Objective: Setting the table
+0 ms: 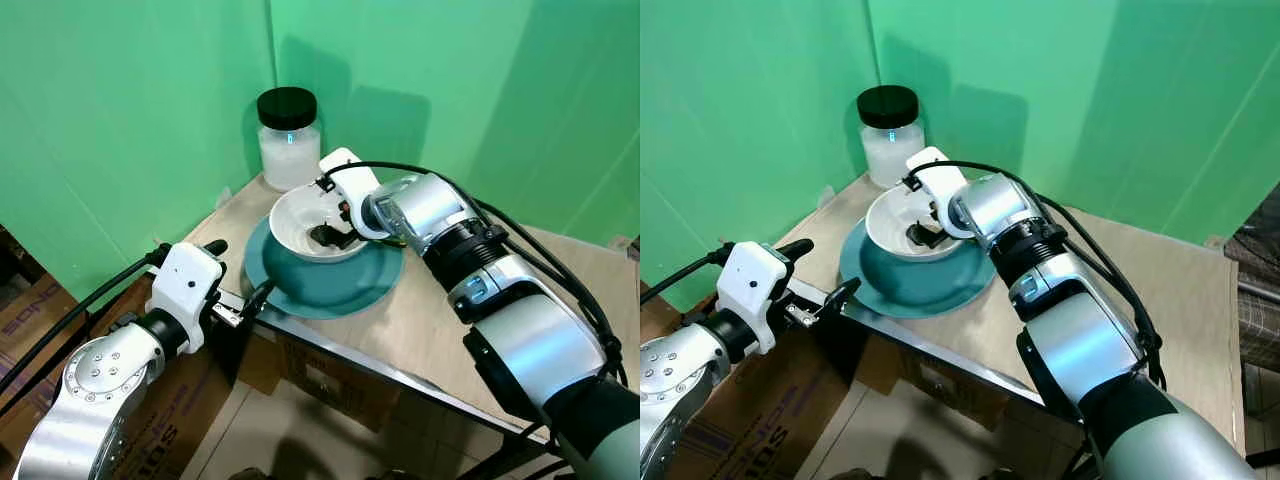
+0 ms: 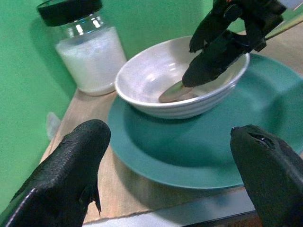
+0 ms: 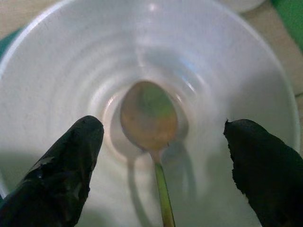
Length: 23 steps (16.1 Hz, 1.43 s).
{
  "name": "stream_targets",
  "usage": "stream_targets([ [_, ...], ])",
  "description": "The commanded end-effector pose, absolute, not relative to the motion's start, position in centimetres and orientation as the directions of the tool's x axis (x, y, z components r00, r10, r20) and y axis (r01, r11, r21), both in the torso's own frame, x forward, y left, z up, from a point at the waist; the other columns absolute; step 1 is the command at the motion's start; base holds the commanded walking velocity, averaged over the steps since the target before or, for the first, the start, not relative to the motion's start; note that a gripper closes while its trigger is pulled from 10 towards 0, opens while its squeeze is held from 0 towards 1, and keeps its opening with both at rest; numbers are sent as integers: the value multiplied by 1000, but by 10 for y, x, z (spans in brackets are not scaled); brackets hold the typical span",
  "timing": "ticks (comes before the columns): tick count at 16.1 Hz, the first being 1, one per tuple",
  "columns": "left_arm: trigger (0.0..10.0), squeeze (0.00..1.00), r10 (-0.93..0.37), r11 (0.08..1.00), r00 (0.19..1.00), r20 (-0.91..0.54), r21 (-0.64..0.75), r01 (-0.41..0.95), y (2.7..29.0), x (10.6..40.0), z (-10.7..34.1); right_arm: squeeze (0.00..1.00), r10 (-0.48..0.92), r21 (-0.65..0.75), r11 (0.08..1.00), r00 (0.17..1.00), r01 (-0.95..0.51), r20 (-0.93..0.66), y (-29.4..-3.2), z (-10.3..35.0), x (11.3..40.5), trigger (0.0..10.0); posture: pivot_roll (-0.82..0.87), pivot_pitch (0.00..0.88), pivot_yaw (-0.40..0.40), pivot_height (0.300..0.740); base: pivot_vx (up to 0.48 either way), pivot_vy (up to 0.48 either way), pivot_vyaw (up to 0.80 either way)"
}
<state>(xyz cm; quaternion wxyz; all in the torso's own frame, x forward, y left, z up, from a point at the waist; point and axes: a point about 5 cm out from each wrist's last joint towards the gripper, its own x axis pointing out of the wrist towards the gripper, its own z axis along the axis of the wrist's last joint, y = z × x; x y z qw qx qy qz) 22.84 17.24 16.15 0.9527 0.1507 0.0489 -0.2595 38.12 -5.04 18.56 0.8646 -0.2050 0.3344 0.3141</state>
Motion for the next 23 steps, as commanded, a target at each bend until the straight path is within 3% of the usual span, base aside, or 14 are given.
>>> stream_targets([
  [1,10000,0,-499,805,849,-172,270,528,170,229,165,0,411,-154,710,582,-687,-701,-51,193,384,4314,-36,67,38,740,0,0,0],
  [4,10000,0,-511,798,842,-172,268,539,168,231,165,0,398,-166,691,562,-704,-725,-53,193,385,2000,-42,67,41,740,0,0,0],
  [5,10000,0,-514,797,840,-172,266,542,167,231,165,0,395,-173,680,554,-713,-733,-53,192,385,471,-42,67,41,740,0,0,0],
  [6,10000,0,-516,796,839,-173,264,544,167,230,164,0,389,-179,672,548,-719,-740,-53,190,385,0,-42,68,36,740,0,0,0],
  [23,10000,0,-581,750,786,-212,235,618,159,223,159,0,389,-181,623,503,-761,-772,-54,186,384,0,-43,57,26,740,0,0,0],
])
